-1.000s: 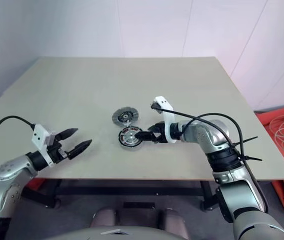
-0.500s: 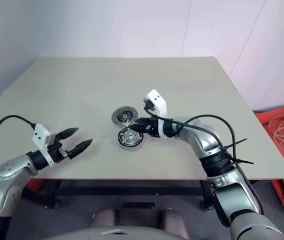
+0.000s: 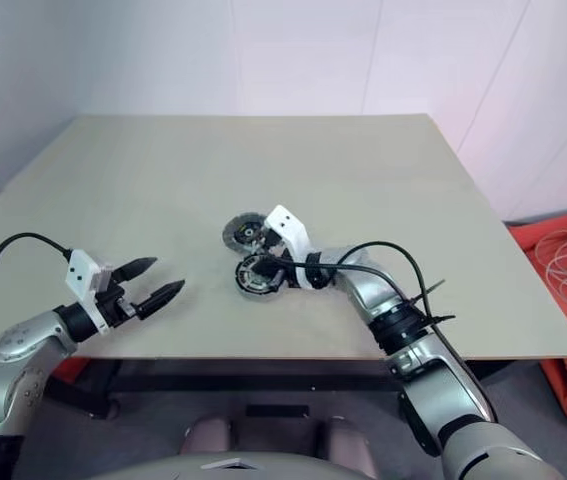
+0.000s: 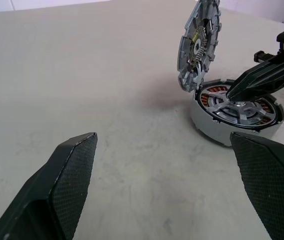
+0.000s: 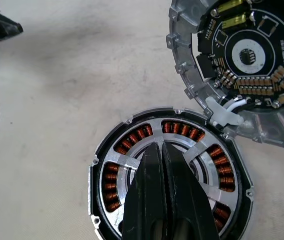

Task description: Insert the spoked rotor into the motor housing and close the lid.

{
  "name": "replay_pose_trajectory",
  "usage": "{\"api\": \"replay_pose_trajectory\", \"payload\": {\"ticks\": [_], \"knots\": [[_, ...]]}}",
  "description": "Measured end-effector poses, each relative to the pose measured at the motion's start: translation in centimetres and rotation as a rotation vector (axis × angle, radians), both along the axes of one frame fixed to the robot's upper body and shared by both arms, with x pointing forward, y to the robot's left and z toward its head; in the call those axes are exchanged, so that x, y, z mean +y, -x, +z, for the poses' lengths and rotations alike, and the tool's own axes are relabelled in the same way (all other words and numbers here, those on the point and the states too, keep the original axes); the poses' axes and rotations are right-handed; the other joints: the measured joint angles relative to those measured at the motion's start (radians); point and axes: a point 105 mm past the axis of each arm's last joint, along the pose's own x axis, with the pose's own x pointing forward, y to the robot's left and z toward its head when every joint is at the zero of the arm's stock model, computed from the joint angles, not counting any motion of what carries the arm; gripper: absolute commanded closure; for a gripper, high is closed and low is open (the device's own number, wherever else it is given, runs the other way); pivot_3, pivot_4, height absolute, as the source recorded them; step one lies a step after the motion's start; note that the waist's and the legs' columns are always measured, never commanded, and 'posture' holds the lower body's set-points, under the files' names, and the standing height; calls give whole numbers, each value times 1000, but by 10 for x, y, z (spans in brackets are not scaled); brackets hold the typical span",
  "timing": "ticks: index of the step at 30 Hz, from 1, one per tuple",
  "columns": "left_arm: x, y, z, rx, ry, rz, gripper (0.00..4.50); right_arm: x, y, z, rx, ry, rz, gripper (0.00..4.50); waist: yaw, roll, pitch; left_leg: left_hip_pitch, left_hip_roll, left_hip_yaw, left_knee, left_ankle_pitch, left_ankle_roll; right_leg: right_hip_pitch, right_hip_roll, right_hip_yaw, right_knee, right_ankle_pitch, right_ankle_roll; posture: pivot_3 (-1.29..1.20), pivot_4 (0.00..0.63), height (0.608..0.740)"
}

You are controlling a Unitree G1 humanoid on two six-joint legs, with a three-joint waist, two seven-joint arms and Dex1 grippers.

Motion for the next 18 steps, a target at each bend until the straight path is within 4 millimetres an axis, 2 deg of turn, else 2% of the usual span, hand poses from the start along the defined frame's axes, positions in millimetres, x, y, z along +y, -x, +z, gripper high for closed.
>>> {"api": "replay_pose_trajectory", "payload": {"ticks": [6,9,12,15,18], "knots": [[-1,0,0,0,2,0,0,-8,1,3,-10,1,20,4463,3,-2,-2,3,0,0,3,0,0,2,-1,0,0,0,0,0,0,740],[-1,0,-1,1,3,-1,0,-23,0,5,-43,40,47,4463,3,-2,-2,2,0,0,5,0,1,2,0,0,0,0,0,0,0,740],[-4,0,-1,2,3,-11,0,-46,-3,14,-162,142,143,4463,3,-2,-1,-2,1,0,6,-1,2,-1,0,0,1,0,0,0,0,740],[-8,-3,1,-5,3,-27,0,-52,-2,34,-275,221,304,3850,-2,-2,-1,-3,2,0,7,-1,2,-2,1,0,4,0,0,0,0,740],[-12,-6,3,-15,4,-38,0,-53,-2,42,-374,333,478,2815,-8,-2,-1,-3,4,0,8,-1,2,-3,2,0,5,0,-1,0,0,740]]}}
